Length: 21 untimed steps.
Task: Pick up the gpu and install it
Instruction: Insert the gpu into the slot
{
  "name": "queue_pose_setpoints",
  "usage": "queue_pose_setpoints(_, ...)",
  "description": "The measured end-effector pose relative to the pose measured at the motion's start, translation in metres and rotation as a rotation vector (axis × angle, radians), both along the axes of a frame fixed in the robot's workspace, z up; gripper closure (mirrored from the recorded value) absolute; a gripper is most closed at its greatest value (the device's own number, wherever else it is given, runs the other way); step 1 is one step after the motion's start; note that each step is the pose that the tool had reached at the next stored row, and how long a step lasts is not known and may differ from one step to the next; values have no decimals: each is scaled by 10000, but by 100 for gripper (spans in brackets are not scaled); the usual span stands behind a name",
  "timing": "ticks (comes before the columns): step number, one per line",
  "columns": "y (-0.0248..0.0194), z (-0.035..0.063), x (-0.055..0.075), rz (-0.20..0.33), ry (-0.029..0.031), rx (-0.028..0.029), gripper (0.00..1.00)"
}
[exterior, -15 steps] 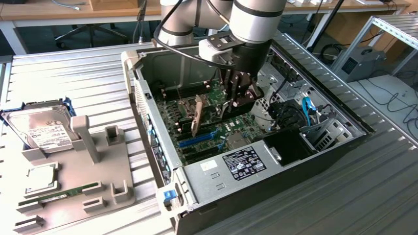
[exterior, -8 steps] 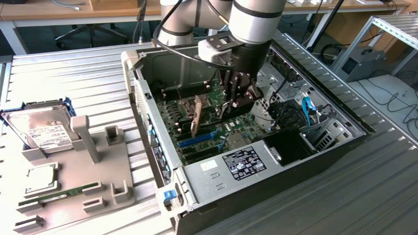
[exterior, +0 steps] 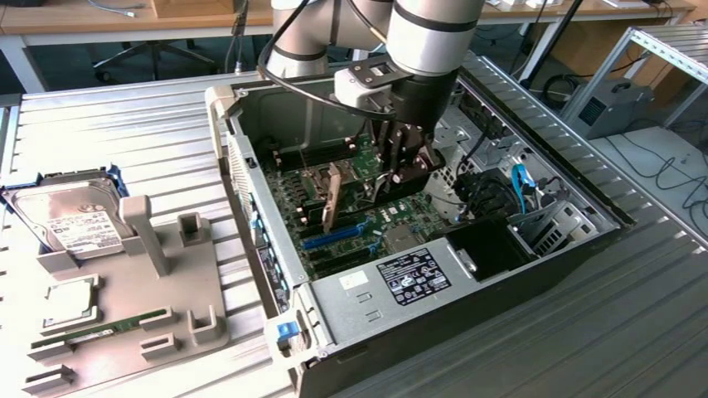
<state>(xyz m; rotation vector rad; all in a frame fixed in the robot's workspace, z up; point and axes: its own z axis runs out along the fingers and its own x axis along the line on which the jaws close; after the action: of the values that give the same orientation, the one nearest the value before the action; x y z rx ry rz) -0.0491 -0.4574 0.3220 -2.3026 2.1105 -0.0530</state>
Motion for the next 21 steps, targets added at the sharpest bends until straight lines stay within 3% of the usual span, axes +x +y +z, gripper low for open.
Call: queue_pose_setpoints(21, -21, -18, -35, 0, 1, -1, 74)
